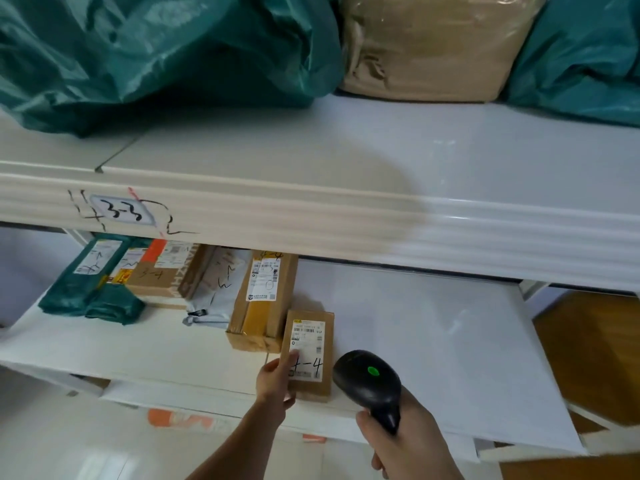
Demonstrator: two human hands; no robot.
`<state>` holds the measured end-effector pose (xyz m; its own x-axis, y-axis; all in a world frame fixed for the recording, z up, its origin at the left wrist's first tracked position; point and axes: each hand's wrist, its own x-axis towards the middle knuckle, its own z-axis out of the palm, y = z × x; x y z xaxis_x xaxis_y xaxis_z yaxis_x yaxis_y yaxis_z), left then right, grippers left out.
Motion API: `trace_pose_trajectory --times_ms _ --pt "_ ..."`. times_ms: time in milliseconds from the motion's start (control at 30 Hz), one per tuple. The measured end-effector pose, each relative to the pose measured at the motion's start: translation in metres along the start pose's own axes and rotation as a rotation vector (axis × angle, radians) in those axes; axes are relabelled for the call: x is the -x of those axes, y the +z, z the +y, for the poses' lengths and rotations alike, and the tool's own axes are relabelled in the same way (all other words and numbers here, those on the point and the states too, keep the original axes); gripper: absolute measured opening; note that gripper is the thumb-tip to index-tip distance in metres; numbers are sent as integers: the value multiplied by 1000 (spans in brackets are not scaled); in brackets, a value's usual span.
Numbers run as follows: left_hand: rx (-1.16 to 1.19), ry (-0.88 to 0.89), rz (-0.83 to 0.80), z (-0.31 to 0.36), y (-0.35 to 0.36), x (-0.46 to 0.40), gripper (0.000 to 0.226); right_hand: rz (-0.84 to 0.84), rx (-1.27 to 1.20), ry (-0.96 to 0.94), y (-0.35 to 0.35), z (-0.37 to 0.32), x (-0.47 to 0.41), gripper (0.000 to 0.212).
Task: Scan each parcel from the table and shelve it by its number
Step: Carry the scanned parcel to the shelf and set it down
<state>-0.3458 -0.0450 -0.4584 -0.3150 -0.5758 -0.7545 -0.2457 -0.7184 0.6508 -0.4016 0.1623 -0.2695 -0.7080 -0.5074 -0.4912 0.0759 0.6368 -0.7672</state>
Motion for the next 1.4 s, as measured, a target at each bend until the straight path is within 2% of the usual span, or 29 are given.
trace_pose_trajectory --times_ms 67,100,167,233,300,367,467,533,733,900,1033,1133,1267,1400 --pt "-14 44 49 -4 0 -6 44 -16 8 3 3 0 -1 22" --pt "-93 102 97 -8 -1 -6 52 -23 13 4 4 0 -1 22" --pt "-427 314 230 -19 -5 -6 66 -32 34 -5 6 1 -1 21" --pt "-827 660 298 -31 -11 -1 57 -44 55 -6 9 1 0 21" --pt "-1147 1002 138 -42 -19 0 54 -53 59 -7 12 3 0 23" --pt "-1343 1107 -37 -52 -23 -2 60 -60 65 -8 16 3 -2 25" --pt "-1553 1096 -109 -54 -16 2 72 -73 62 -2 20 1 -4 27" --pt "-1691 1015 -155 -52 -11 1 69 -70 61 -10 19 1 -5 26" --pt "-1916 883 -124 -11 13 -18 73 -5 81 1 12 8 -7 20" --pt "-1933 785 -136 44 48 -51 87 74 110 14 8 22 -12 22" --pt "-1981 705 -161 76 68 -68 96 94 93 59 6 27 -15 35" --pt "-2006 668 -164 85 78 -64 101 106 93 57 3 26 -14 26" --pt "-1921 763 -183 77 72 -42 102 83 47 46 -6 19 -4 14" --pt "-1802 847 -191 62 54 -7 104 95 28 7 -20 11 13 15"
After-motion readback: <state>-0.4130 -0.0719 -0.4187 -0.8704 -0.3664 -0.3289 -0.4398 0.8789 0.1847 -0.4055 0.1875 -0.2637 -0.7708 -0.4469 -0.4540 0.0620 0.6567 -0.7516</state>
